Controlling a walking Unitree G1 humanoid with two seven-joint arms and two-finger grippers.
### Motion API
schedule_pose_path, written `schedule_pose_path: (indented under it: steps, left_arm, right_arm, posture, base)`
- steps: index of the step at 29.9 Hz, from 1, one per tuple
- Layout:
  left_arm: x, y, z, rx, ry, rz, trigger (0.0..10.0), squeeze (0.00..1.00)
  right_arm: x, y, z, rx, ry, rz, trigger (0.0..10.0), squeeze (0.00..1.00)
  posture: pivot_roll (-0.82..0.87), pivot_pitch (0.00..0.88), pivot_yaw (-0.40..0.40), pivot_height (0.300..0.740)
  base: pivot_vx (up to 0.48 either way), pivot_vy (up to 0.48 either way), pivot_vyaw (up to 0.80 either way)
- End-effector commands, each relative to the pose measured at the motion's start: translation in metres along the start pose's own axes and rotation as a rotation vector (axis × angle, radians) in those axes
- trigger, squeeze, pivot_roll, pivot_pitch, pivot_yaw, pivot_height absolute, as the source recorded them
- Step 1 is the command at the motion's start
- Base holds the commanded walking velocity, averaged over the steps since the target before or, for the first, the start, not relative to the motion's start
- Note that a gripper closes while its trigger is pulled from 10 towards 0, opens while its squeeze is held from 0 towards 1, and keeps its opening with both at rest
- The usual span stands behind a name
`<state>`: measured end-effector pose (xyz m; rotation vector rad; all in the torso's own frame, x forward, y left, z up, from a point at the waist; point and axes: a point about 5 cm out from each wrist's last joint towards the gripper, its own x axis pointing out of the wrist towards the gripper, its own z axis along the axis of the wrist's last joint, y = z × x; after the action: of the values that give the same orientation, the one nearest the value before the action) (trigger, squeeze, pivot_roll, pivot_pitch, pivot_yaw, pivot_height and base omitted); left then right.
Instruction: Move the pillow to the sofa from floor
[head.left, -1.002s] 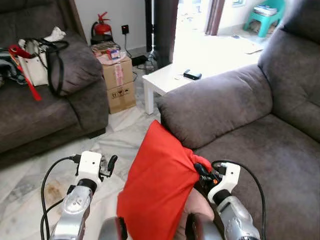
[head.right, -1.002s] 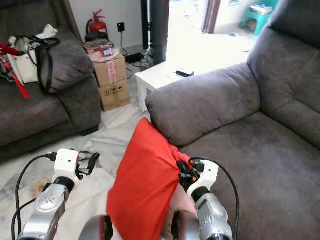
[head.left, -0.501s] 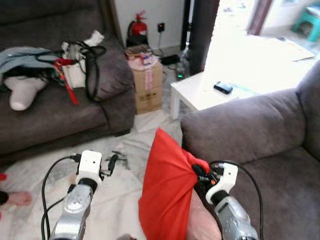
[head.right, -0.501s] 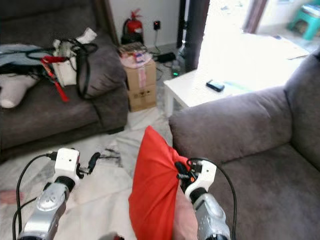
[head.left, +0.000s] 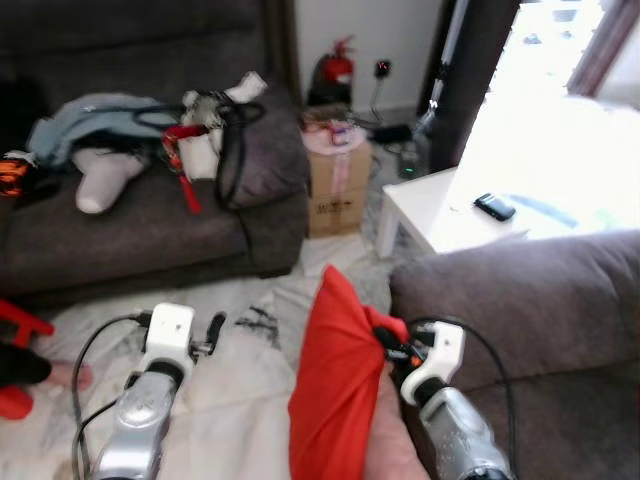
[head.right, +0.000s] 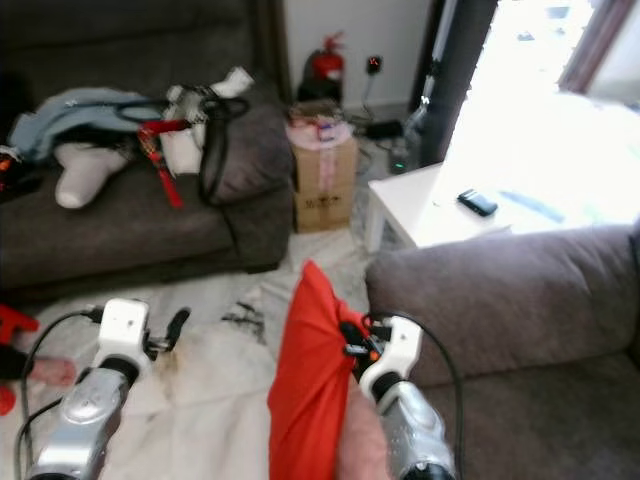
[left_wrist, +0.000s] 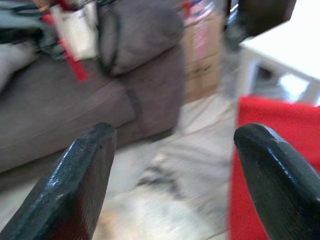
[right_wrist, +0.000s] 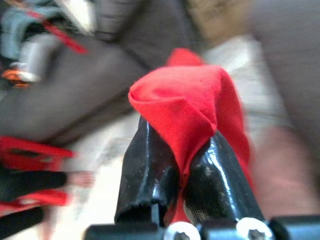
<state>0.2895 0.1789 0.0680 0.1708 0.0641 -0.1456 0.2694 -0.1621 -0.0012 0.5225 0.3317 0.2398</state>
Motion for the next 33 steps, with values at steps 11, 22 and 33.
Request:
schedule_pose_path:
  steps: [11, 22, 33]
  left_arm:
    - [-0.0133, 0.0136, -0.0161, 0.008, 0.065, 0.027, 10.0, 0.00]
    - [-0.0137, 0.0137, -0.0163, 0.002, 0.063, 0.016, 10.0, 0.00]
    - [-0.0135, 0.0139, -0.0158, 0.004, 0.060, 0.015, 10.0, 0.00]
  right_arm:
    - [0.0126, 0.0141, 0.0194, -0.021, -0.099, 0.046, 10.0, 0.00]
    - [0.0134, 0.0139, 0.0186, -0.014, -0.100, 0.033, 10.0, 0.00]
    - [0.0129, 0.0115, 0.0182, -0.017, -0.095, 0.022, 10.0, 0.00]
  posture:
    - [0.08, 0.000, -0.023, 0.740]
    - [0.08, 0.000, -0.020, 0.740]
    - [0.08, 0.000, -0.021, 0.740]
  base:
    - [0.000, 0.000, 0.00]
    - [-0.071, 0.000, 0.00]
    - [-0.266, 0.000, 0.00]
